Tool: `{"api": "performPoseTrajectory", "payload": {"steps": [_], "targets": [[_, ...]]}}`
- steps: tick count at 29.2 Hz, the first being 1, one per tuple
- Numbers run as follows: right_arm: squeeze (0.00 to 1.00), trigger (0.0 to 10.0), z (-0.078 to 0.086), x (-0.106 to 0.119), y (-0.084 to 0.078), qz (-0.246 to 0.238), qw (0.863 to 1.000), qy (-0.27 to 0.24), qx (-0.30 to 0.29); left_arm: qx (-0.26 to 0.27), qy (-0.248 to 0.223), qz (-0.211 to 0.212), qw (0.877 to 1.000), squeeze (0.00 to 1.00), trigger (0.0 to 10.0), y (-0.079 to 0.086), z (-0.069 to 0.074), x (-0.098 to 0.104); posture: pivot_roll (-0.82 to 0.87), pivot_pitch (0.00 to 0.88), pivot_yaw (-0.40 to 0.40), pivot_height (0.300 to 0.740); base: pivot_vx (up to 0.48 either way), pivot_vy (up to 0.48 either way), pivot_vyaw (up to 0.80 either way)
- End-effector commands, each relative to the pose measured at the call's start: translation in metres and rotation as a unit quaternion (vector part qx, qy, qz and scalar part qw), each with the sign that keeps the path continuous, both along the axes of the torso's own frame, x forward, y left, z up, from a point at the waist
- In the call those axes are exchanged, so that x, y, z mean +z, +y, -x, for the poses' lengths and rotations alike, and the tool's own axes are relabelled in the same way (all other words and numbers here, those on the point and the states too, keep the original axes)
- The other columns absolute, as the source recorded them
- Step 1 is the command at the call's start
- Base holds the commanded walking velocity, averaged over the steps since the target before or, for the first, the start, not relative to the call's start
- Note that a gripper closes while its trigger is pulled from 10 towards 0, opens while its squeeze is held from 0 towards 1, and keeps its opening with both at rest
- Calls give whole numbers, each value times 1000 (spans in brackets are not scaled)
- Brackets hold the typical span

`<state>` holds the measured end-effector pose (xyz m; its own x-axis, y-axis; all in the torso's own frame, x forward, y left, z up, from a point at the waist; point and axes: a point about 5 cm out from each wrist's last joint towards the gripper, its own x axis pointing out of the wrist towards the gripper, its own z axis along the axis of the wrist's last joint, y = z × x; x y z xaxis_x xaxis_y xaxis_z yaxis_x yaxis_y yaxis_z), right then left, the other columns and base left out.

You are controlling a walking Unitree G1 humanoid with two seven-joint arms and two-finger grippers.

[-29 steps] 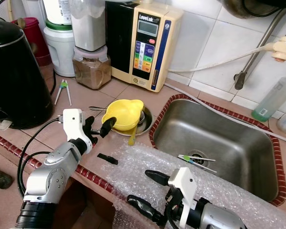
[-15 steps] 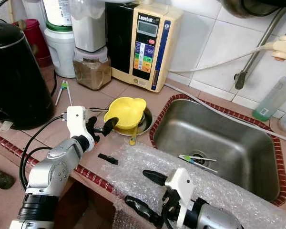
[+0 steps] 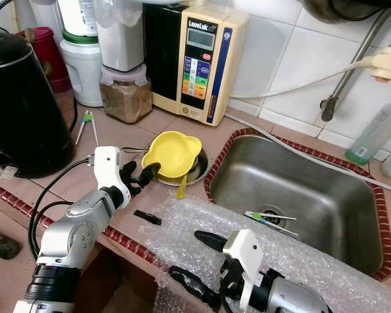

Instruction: Kitchen organization

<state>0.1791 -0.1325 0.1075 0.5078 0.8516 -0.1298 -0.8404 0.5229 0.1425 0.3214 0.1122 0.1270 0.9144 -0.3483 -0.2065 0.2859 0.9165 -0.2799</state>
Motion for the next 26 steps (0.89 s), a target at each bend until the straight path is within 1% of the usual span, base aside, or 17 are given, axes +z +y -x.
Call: {"api": "performPoseTrajectory", "payload": {"steps": [1, 4, 6, 7, 8, 10, 11, 13, 15, 18, 23, 25, 26], "targets": [[0, 10000, -2, 0, -2, 5, 1000, -6, -4, -3, 0, -12, 1000, 0, 0, -2, 2, -4, 181, 0, -70, 740, 0, 0, 0], [0, 10000, -8, 1, -3, 4, 1000, -9, -7, -3, -21, -15, 1000, 0, 0, -2, 2, -2, 184, 0, -70, 740, 0, 0, 0], [0, 10000, -10, 1, -3, 1, 1000, -12, -13, 3, -48, -9, 999, 0, 0, -2, 3, 2, 185, 0, -70, 740, 0, 0, 0], [0, 10000, -10, 1, -3, 1, 1000, -12, -13, 3, -48, -9, 999, 0, 0, -2, 3, 2, 185, 0, -70, 740, 0, 0, 0], [0, 10000, -11, 1, -3, -1, 1000, -15, -20, 15, -70, 7, 997, 0, 0, -1, 2, 6, 185, 0, -71, 740, 0, 0, 0], [0, 10000, -12, 2, -4, -1, 999, -19, -30, 16, -85, 11, 996, 0, 0, 0, 3, 9, 183, 0, -73, 740, 0, 0, 0], [0, 10000, -15, 5, -5, -3, 999, -25, -41, 17, -103, 13, 994, 0, 0, -1, 4, 11, 183, 0, -73, 740, 0, 0, 0], [0, 10000, -16, 6, -5, -4, 999, -27, -43, 19, -109, 16, 994, 0, 0, -1, 4, 12, 183, 0, -73, 740, 0, 0, 0], [0, 10000, -24, 10, -9, -5, 996, -43, -72, 15, -126, 18, 992, 0, 0, -2, 5, 14, 183, 0, -74, 740, 0, 0, 0], [0, 10000, -33, 15, -12, -12, 993, -56, -102, 7, -131, 16, 991, 0, 0, -4, 7, 12, 182, 0, -74, 740, 0, 0, 0], [0, 10000, -34, 15, -12, -6, 993, -60, -101, -7, -125, 13, 992, 0, 0, -8, 9, 7, 182, 0, -72, 740, 0, 0, 0], [0, 10000, -33, 15, -11, -7, 993, -60, -103, -6, -131, 19, 991, 0, 0, -9, 9, 9, 183, 0, -71, 740, 0, 0, 0], [0, 10000, -33, 14, -11, -7, 993, -60, -104, -2, -137, 20, 990, 0, 1608, -9, 8, 11, 183, 0, -70, 740, 0, 0, 0]]}}
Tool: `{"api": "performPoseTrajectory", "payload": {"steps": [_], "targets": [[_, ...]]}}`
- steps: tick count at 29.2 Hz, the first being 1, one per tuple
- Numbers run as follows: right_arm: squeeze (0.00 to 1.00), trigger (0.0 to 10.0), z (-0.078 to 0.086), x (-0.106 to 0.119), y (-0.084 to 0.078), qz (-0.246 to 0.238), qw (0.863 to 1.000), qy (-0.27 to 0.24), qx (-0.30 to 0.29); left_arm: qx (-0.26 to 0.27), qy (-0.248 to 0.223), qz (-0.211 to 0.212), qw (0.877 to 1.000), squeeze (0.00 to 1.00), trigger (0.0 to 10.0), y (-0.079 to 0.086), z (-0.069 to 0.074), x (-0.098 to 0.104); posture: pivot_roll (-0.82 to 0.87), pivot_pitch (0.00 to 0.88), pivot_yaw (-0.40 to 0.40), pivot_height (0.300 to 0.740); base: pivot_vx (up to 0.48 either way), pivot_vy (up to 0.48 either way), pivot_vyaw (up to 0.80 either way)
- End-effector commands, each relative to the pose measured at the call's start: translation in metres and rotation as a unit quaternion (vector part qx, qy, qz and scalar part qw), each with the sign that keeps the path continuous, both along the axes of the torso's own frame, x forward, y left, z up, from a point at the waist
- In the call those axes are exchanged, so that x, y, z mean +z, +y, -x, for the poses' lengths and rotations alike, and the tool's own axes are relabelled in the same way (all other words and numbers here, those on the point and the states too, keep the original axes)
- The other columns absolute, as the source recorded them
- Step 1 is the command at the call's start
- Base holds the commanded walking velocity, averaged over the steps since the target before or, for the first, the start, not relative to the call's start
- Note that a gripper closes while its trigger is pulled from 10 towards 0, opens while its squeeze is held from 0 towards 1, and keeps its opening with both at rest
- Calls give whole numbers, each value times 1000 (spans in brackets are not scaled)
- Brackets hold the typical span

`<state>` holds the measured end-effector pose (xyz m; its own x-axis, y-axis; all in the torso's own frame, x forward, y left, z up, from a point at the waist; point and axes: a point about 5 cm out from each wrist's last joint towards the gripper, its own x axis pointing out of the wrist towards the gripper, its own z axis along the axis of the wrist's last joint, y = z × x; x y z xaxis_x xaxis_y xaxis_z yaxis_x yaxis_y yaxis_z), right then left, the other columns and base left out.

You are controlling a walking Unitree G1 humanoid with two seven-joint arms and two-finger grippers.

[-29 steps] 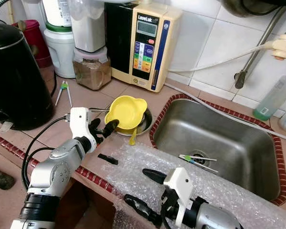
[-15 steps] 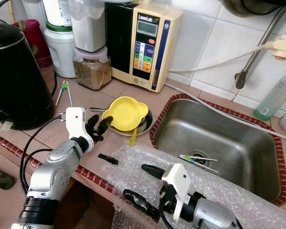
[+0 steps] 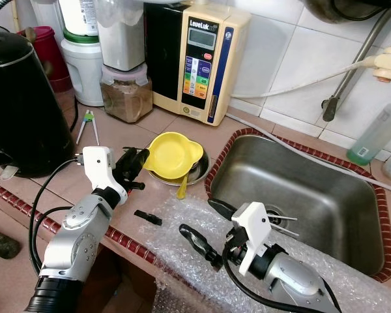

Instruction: Kitchen organization

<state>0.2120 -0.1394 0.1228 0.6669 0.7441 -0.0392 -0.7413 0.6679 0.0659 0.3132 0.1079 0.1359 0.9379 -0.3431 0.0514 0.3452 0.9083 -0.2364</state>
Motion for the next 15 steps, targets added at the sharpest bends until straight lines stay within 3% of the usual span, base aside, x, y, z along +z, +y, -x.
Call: {"api": "performPoseTrajectory", "payload": {"steps": [1, 2, 3, 7, 12, 15], "targets": [[0, 10000, 0, -1, -4, 6, 1000, -1, -11, -6, -7, -2, 1000, 0, 1608, -5, 0, 2, 183, 0, -70, 740, 0, 0, 0], [0, 10000, -1, -1, -3, 5, 1000, -2, -12, -5, -14, 13, 1000, 635, 10000, -5, -1, 4, 182, 0, -69, 740, 0, 0, 0], [0, 10000, -1, -1, -2, 5, 1000, -3, -12, -2, -19, 13, 1000, 1000, 10000, -4, -2, 6, 181, 0, -69, 740, 0, 0, 0], [0, 10000, 0, -1, -1, 3, 1000, -4, -10, -5, -59, -22, 998, 1000, 10000, -5, -5, 11, 173, 0, -69, 740, 0, 0, 0], [0, 10000, 1, 1, -1, 3, 1000, -5, -8, -4, -66, -44, 997, 1000, 10000, -8, -9, 9, 163, 0, -68, 740, 0, 0, 0], [0, 10000, 3, 0, 0, 3, 1000, -5, -5, 7, -78, -79, 994, 1000, 10000, -8, -11, 7, 157, 0, -65, 740, 0, 0, 0]]}}
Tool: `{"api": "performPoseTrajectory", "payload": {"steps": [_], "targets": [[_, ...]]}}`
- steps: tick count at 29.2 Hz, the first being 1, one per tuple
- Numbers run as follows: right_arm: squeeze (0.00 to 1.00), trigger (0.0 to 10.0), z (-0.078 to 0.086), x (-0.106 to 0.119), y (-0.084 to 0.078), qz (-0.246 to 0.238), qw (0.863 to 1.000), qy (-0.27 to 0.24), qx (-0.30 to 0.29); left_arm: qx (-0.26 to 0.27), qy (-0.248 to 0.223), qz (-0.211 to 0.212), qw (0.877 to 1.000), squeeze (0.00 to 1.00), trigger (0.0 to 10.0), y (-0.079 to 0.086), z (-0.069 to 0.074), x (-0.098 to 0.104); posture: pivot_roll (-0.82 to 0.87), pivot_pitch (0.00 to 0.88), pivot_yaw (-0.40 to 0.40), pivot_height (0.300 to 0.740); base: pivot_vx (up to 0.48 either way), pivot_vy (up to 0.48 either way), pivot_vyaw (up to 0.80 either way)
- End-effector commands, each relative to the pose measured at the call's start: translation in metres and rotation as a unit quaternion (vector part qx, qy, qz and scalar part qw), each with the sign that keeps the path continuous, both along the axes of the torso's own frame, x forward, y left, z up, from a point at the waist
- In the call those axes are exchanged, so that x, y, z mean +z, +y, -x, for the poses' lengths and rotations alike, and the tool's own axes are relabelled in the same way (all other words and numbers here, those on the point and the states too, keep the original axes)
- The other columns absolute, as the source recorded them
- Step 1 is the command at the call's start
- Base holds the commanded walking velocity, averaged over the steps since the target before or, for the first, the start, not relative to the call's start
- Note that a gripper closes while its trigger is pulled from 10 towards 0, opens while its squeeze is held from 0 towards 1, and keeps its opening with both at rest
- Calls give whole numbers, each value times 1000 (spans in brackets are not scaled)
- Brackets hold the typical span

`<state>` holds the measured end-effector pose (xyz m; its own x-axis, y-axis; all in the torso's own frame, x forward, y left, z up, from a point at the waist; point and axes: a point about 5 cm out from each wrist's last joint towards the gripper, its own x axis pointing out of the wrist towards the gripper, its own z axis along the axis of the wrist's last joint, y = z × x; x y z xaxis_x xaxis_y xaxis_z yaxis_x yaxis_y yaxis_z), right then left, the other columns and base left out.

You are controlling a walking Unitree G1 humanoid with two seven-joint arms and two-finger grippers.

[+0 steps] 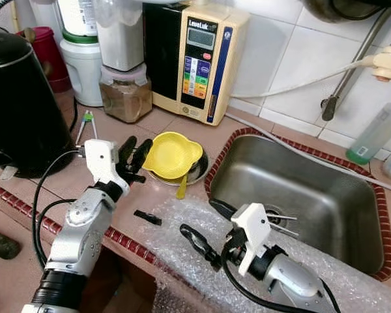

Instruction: Kitchen organization

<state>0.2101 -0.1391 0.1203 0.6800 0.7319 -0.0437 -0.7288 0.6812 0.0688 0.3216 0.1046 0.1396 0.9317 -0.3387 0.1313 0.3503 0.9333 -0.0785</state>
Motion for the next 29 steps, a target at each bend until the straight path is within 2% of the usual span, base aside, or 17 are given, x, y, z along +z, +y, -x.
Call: {"api": "performPoseTrajectory", "payload": {"steps": [1, 11, 17, 20, 24, 29], "targets": [[0, 10000, 1, 3, 0, 3, 1000, -7, 4, 1, -14, -26, 1000, 1000, 10000, -5, -4, 3, 156, 0, -66, 740, 0, 0, 0], [0, 10000, 1, 4, 0, 3, 1000, -8, 10, 4, -14, -44, 999, 1000, 10000, -6, -7, -3, 154, 0, -68, 740, 0, 0, 0], [0, 10000, 2, 4, 2, 1, 1000, -7, 14, 9, -9, -70, 997, 1000, 10000, -7, -8, -9, 154, 0, -66, 740, 0, 0, 0], [0, 10000, 2, 4, 2, -1, 1000, -7, 15, 11, -15, -98, 995, 1000, 10000, -8, -10, -10, 152, 0, -64, 740, 0, 0, 0], [0, 10000, 3, 3, 3, -1, 1000, -6, 18, 5, -19, -97, 995, 1000, 10000, -8, -12, -9, 151, 0, -61, 740, 0, 0, 0], [0, 10000, 3, 3, 4, -2, 1000, -5, 19, 22, -25, -116, 993, 1000, 10000, -5, -14, -9, 156, 0, -66, 740, 0, 0, 0]]}}
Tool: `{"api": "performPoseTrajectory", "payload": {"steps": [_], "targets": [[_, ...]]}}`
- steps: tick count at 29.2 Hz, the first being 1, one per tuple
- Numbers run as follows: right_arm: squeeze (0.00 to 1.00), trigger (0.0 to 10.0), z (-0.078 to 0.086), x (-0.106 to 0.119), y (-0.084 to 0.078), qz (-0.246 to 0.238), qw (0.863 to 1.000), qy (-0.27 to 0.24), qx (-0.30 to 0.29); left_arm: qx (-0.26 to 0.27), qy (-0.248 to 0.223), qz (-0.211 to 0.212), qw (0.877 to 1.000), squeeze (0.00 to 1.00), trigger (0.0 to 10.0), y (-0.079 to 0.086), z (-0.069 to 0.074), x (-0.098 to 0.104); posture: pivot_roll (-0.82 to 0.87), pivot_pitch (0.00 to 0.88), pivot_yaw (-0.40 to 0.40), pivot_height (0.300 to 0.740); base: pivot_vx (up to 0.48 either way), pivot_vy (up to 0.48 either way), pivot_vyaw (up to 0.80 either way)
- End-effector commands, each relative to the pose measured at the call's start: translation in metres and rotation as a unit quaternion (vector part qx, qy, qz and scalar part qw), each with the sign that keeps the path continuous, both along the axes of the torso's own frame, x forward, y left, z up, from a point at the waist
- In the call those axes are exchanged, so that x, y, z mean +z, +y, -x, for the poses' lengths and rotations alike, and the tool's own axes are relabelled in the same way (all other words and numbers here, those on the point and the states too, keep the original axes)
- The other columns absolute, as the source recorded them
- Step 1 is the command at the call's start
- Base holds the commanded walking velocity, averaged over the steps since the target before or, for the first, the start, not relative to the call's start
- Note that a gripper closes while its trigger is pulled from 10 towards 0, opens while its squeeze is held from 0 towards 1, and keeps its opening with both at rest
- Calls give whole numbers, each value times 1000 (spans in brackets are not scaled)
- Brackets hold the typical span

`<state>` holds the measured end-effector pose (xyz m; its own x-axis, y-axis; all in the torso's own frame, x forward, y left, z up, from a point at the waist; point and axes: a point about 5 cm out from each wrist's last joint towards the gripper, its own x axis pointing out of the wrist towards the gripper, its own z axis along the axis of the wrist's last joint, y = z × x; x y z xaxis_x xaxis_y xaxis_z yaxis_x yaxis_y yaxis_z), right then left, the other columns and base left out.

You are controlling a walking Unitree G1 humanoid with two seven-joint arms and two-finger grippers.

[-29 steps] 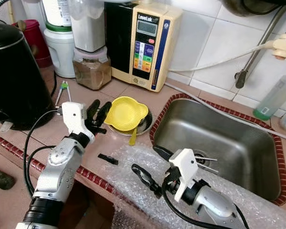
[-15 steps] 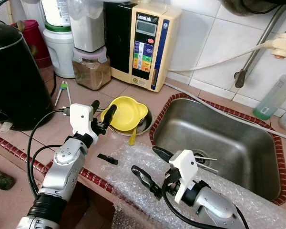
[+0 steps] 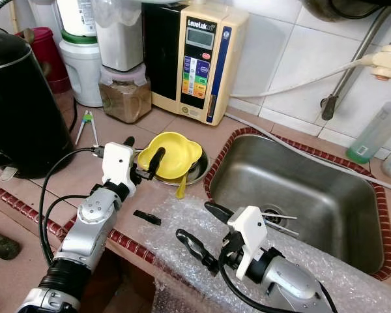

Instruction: Kitchen organization

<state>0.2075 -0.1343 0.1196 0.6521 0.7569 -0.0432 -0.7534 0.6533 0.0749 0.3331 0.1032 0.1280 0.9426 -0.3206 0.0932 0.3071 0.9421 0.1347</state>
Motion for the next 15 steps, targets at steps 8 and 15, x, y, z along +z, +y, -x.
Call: {"api": "performPoseTrajectory", "payload": {"steps": [8, 15], "targets": [[0, 10000, -2, 6, 0, -1, 1000, -12, 2, 73, -43, -75, 994, 1000, 10000, 11, -11, 2, 161, 0, -71, 740, 0, 0, 0], [0, 10000, 1, 6, 1, -4, 1000, -8, 6, 27, -10, -30, 999, 1000, 10000, 5, -14, -5, 150, 0, -75, 740, 0, 0, 0]]}}
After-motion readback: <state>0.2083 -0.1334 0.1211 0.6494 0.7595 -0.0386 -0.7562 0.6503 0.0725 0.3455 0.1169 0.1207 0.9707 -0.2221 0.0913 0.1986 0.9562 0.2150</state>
